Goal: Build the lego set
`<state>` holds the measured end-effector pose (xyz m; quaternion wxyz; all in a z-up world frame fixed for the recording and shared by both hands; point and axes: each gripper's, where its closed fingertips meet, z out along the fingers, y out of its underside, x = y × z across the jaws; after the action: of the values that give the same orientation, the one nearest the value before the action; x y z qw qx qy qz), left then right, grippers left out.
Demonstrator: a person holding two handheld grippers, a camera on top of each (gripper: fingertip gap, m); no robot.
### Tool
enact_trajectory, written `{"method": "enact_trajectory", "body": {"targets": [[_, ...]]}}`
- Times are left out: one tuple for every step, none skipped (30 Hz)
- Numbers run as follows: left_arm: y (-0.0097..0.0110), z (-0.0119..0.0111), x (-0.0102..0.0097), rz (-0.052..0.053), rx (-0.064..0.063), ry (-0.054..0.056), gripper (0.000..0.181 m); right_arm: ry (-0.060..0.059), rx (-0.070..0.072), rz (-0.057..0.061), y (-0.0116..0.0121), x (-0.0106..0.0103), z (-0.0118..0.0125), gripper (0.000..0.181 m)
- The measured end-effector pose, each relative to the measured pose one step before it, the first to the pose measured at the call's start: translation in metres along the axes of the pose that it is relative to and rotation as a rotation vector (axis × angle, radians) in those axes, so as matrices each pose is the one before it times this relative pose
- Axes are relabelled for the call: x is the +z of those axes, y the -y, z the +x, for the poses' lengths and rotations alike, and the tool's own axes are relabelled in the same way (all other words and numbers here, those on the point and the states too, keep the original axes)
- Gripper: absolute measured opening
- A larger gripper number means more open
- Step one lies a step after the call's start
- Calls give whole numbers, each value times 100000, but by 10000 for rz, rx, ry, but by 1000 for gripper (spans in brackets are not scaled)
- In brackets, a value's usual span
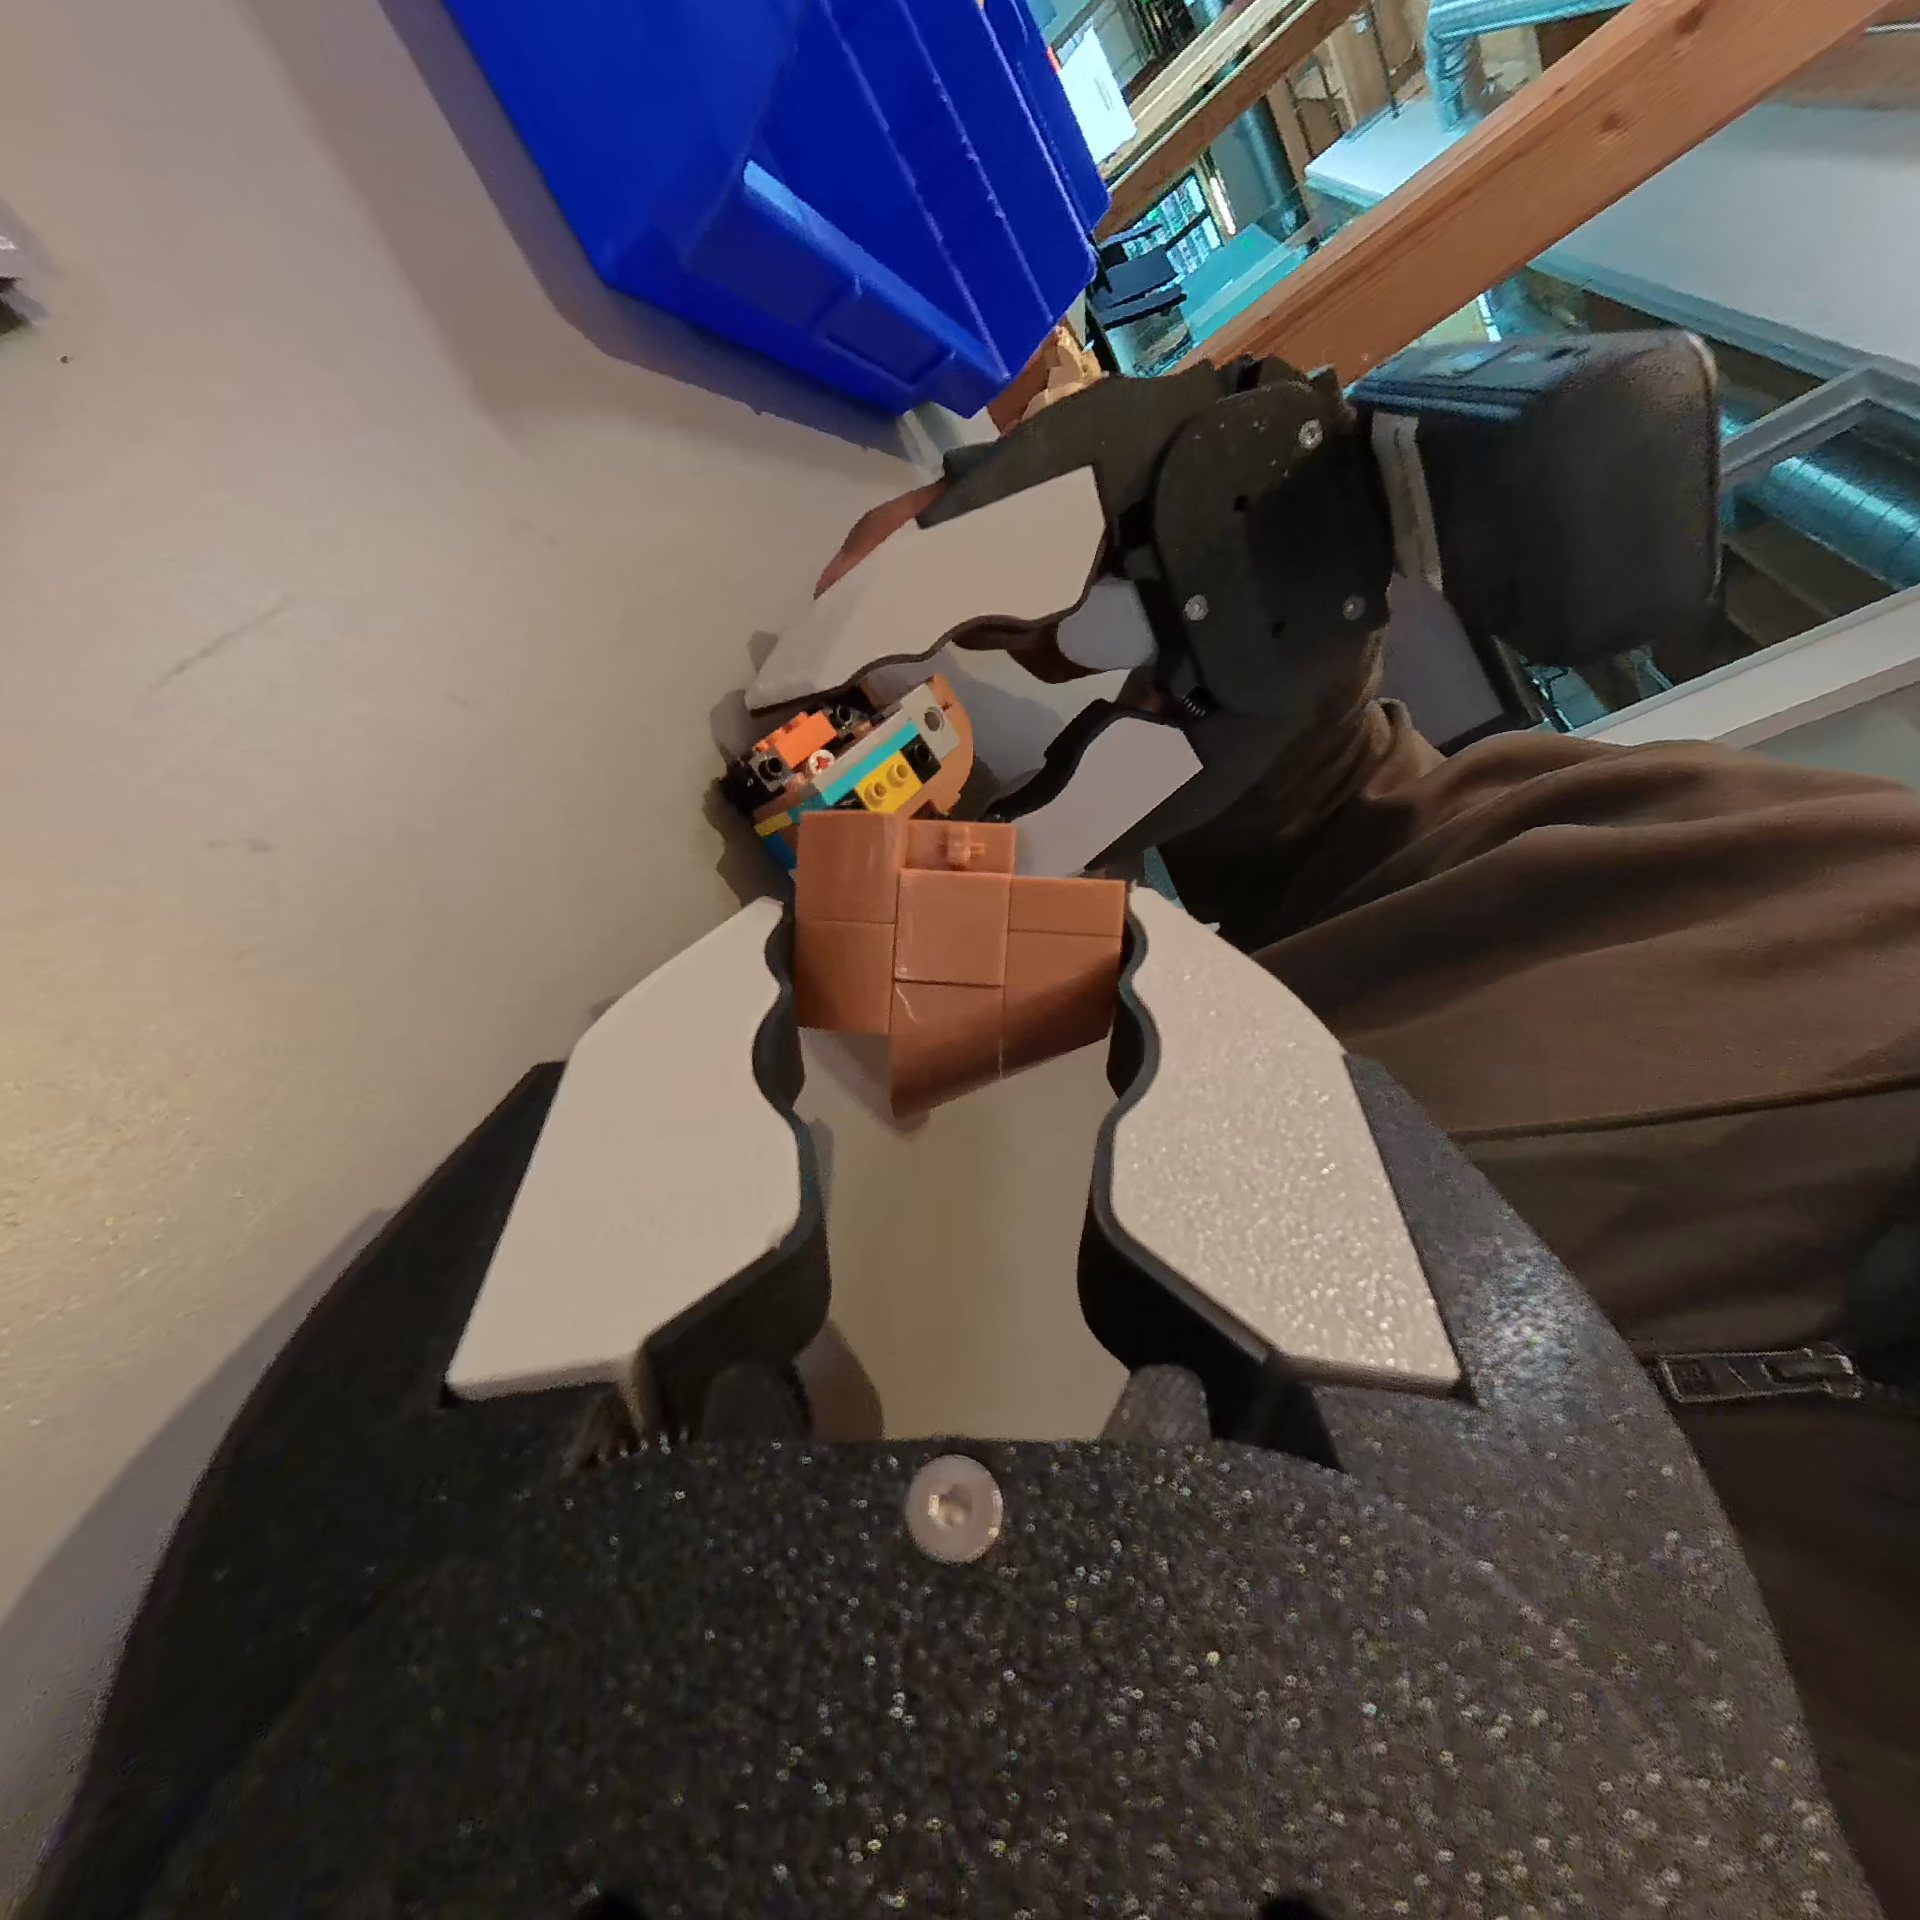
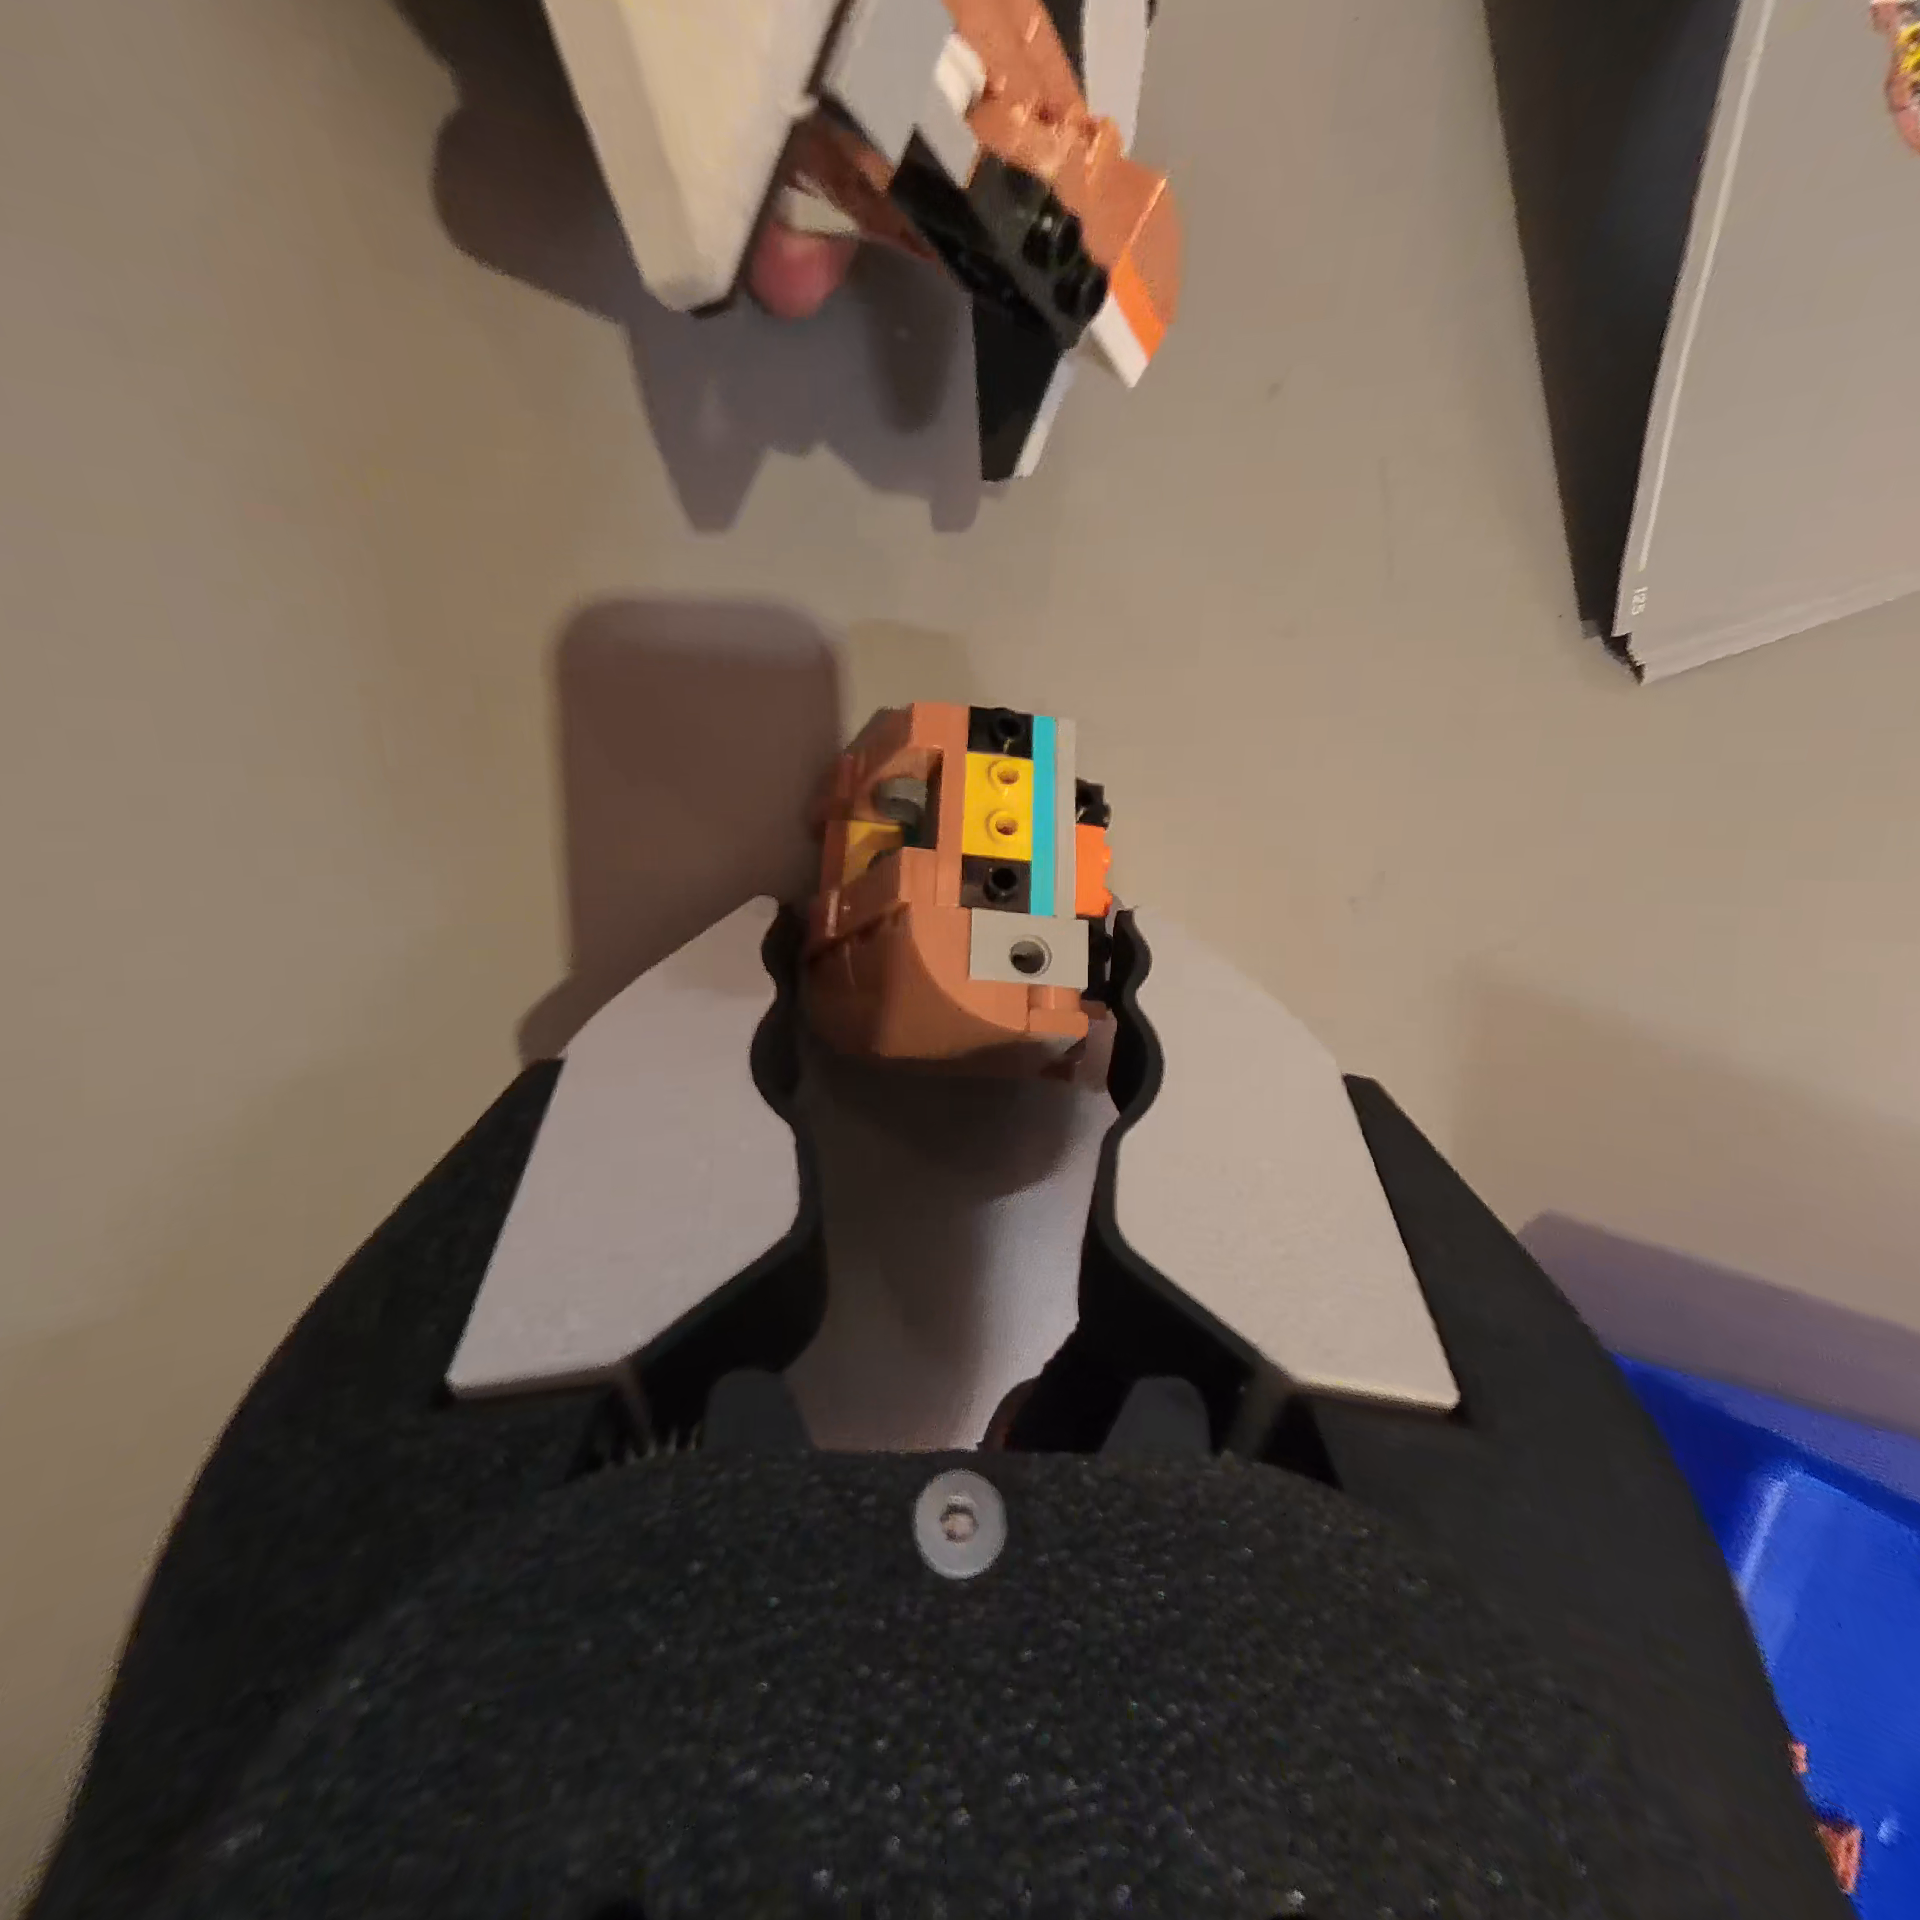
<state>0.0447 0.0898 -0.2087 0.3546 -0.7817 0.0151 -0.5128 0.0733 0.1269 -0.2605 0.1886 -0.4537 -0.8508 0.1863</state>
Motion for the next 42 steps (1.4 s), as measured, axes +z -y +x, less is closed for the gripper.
{"method": "enact_trajectory", "body": {"targets": [[40,-52,-54,38,-67,16,57,-247,-103,267,265,46,176,58],[118,-25,-104,91,-94,-33,57,-284,-231,376,405,15,137,58],[171,-40,-122,119,-136,-41,57,-334,-252,449,542,-10,141,58],[243,-63,-142,157,-145,-46,57,-411,-160,428,570,13,257,58],[273,25,-154,174,-156,-110,57,-473,-220,470,674,-3,308,58],[274,68,-156,170,-201,-160,57,-500,-299,551,799,-47,283,58],[228,-68,-143,147,-228,-84,57,-435,-219,485,714,-50,238,58],[267,-141,-151,156,-175,-19,57,-312,-146,352,531,7,141,58],[314,76,-159,192,-115,-136,57,-326,-185,336,502,-11,188,58],[264,168,-156,171,-134,-195,57,-402,-249,350,516,-61,305,58],[278,223,-139,189,-192,-263,57,-336,-265,303,480,-75,279,58],[307,341,-133,230,-253,-370,57,-243,-203,241,488,-64,237,58],[250,309,-106,191,-265,-364,57,-236,-103,212,507,-61,310,57],[247,213,-79,187,-213,-294,57,-193,-46,245,580,-49,313,57],[256,180,-61,197,-180,-253,57,-138,3,221,568,-4,272,57],[290,158,-42,208,-157,-225,57,-73,43,82,370,105,190,57],[292,142,-20,218,-137,-200,57,-54,32,-36,159,205,137,57],[226,95,22,186,-127,-159,57,-125,-8,-83,60,233,172,57],[235,130,22,205,-102,-175,57,-172,-49,-108,-6,194,196,57],[222,123,26,210,-93,-160,57,-137,-58,-135,-32,169,159,57],[171,80,33,171,-62,-115,57,-137,-39,-107,1,111,161,57],[119,72,38,136,0,-88,57,-122,-20,-70,52,63,168,57],[101,113,38,122,43,-86,57,-65,-14,-67,39,58,88,57],[104,37,46,112,80,-30,57,-43,-15,-44,43,53,47,58],[75,36,58,83,158,3,58,-27,-24,15,123,26,-2,57],[41,84,75,38,196,-3,58,-19,-38,49,176,5,-47,58],[-29,47,84,-11,223,37,58,-42,-68,26,149,6,-35,57],[-115,40,107,-70,246,61,58,-82,-120,5,110,4,-1,58],[-173,77,119,-104,219,38,57,-86,-164,0,86,4,-13,58],[-213,65,124,-137,195,40,57,-115,-173,1,66,-12,22,58],[-277,3,143,-187,172,75,58,-135,-163,17,79,-24,59,58],[-212,18,110,-150,158,64,57,-82,-148,19,43,-41,11,58],[-67,51,35,-55,159,44,57,-55,-130,24,30,-37,-16,58],[-84,-15,6,-90,129,66,57,-62,-127,57,56,-40,-14,58],[-59,46,-22,-74,76,9,57,-59,-153,106,129,-87,-30,58],[-31,18,-24,-38,32,5,57,-49,-170,129,172,-88,-68,58],[-13,-21,-21,-26,-12,5,57,-63,-141,102,167,-77,-40,58],[-15,-54,-7,-22,-10,22,57,-76,-86,96,187,-73,2,58],[-10,67,3,-14,27,-46,57,-62,-44,106,193,-64,13,58],[-25,111,2,-35,51,-64,57,-32,-31,75,120,-44,-1,58],[-49,74,-6,-60,81,-21,57,-27,-34,57,61,-29,-22,58],[-54,55,-3,-59,97,-4,57,-45,-50,67,62,-29,-5,58]]}}
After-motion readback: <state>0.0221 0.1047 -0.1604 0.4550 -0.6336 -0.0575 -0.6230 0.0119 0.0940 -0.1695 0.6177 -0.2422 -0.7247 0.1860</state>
